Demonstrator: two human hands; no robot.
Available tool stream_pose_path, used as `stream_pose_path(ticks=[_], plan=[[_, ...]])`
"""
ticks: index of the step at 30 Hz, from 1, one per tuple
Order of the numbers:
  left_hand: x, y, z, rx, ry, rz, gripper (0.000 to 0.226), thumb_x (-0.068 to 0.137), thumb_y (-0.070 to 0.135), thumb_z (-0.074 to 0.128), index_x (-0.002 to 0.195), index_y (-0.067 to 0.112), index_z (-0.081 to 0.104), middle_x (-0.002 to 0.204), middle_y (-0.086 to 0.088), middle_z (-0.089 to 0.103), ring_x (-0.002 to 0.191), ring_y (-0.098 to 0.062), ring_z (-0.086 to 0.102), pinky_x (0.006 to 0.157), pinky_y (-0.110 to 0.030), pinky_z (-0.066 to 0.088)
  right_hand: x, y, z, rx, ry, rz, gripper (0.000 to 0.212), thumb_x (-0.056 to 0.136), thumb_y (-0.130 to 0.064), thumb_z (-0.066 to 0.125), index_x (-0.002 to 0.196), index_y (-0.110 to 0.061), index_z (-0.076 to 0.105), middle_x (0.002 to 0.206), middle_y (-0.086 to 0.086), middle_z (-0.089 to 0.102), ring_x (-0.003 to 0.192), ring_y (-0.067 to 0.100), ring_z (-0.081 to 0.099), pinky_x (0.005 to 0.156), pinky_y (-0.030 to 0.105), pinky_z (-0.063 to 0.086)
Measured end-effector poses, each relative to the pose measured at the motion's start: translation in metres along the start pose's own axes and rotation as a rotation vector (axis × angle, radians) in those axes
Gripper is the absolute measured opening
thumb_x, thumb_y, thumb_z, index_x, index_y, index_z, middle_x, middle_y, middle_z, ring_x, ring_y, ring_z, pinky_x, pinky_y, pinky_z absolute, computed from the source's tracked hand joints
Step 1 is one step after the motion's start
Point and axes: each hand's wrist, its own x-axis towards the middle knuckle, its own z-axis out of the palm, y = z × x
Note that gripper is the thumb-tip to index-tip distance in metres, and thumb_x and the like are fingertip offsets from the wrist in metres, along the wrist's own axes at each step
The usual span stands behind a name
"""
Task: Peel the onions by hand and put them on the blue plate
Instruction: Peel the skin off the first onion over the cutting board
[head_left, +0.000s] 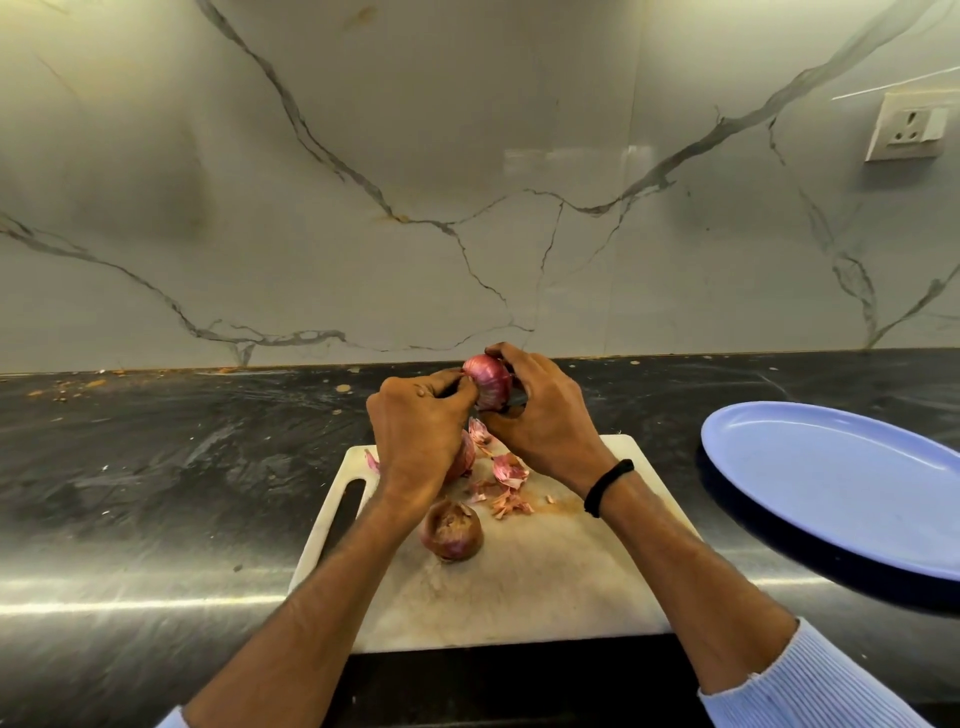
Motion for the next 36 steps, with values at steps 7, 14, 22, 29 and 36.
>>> stream_pose_path(ticks=[7,14,22,29,36], plan=[[0.005,0.003,-0.007,-0.167,-0.015,-0.226,0.018,0.080,0.014,0.081,0.081,0.031,0.076,0.067,0.016,0.072,0.070,-0.005,0.073,0.071,-0.025,0.060,0.002,-0.004,0.000,0.157,-0.006,0.070,0.066,0.075,-0.025,0.086,0.132,-0.017,0.053,0.126,0.001,0.058,0.111,0.013,0.059,0.092,0.031,0.057],[0.018,0.006,-0.010,-0.615,0.035,-0.661,0.021,0.076,-0.005,0.076,0.060,0.008,0.075,0.067,-0.008,0.073,0.066,-0.017,0.067,0.064,-0.025,0.058,0.003,-0.009,-0.007,0.357,-0.043,0.161,0.068,0.073,-0.011,0.086,0.132,-0.017,0.053,0.124,-0.002,0.058,0.110,0.013,0.063,0.090,0.025,0.057],[0.021,0.006,-0.009,-0.774,0.049,-0.766,0.006,0.080,-0.006,0.075,0.080,0.000,0.075,0.074,-0.011,0.075,0.070,-0.017,0.073,0.063,-0.024,0.061,0.003,-0.009,-0.008,0.421,-0.048,0.218,0.064,0.073,-0.011,0.087,0.123,-0.024,0.050,0.118,-0.010,0.056,0.103,0.009,0.065,0.086,0.019,0.056],[0.012,-0.007,-0.006,-0.266,-0.183,-0.231,0.018,0.090,0.014,0.071,0.108,0.017,0.076,0.097,0.008,0.076,0.093,0.003,0.069,0.081,-0.011,0.054,0.003,-0.009,-0.011,0.357,-0.018,0.241,0.061,0.076,-0.019,0.086,0.118,-0.024,0.043,0.108,-0.018,0.053,0.095,-0.002,0.060,0.077,0.009,0.052],[0.016,-0.014,-0.003,-0.139,-0.207,-0.172,0.026,0.084,0.022,0.077,0.109,0.017,0.073,0.099,0.007,0.074,0.096,-0.004,0.068,0.089,-0.025,0.057,0.000,-0.012,-0.009,0.291,-0.023,0.171,0.058,0.077,-0.019,0.085,0.118,-0.016,0.044,0.104,-0.013,0.055,0.090,0.002,0.062,0.073,0.010,0.053]])
